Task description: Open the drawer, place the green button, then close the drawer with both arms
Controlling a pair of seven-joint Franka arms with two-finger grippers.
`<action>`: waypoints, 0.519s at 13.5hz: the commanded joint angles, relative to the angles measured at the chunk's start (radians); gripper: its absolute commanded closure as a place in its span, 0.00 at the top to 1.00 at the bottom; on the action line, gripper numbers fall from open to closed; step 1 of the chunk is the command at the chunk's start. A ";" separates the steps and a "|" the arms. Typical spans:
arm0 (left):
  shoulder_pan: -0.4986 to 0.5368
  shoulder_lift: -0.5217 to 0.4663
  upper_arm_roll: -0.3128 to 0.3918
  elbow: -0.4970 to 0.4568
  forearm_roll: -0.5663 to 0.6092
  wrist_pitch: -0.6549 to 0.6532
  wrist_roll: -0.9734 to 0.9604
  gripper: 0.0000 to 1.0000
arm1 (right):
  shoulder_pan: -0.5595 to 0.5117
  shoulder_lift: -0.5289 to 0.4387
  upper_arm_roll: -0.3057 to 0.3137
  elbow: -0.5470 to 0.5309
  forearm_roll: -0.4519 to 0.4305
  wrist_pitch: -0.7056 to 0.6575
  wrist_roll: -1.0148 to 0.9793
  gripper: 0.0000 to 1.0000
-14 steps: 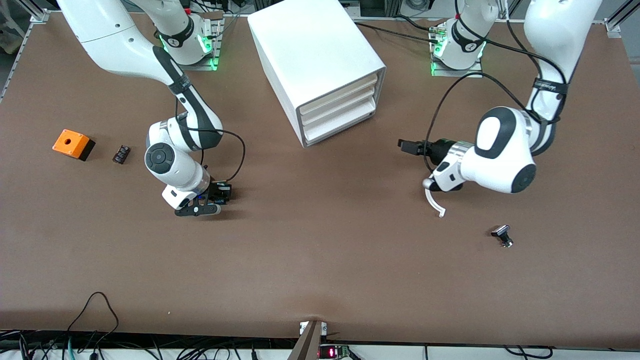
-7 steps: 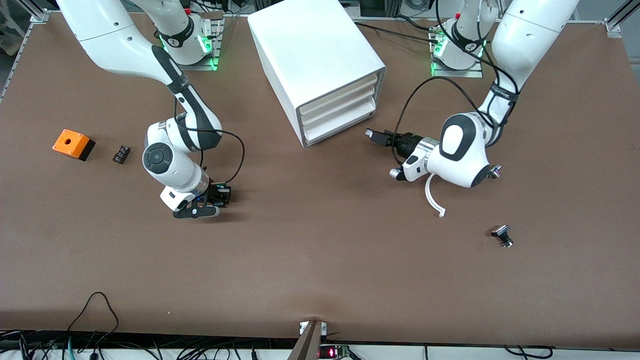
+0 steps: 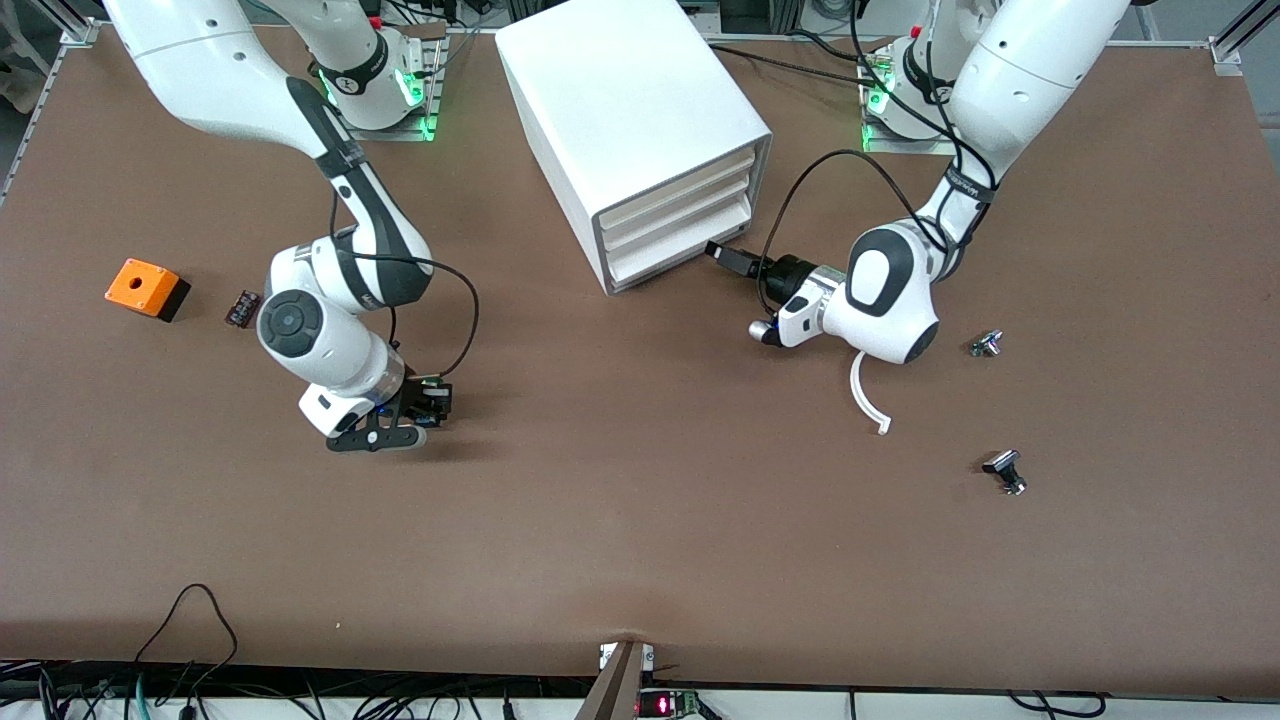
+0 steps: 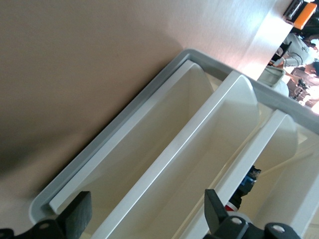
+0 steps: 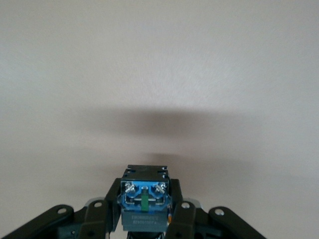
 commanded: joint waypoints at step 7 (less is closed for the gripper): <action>-0.025 0.013 -0.058 -0.094 -0.086 0.065 0.075 0.68 | -0.001 -0.010 0.014 0.174 0.100 -0.196 0.188 0.16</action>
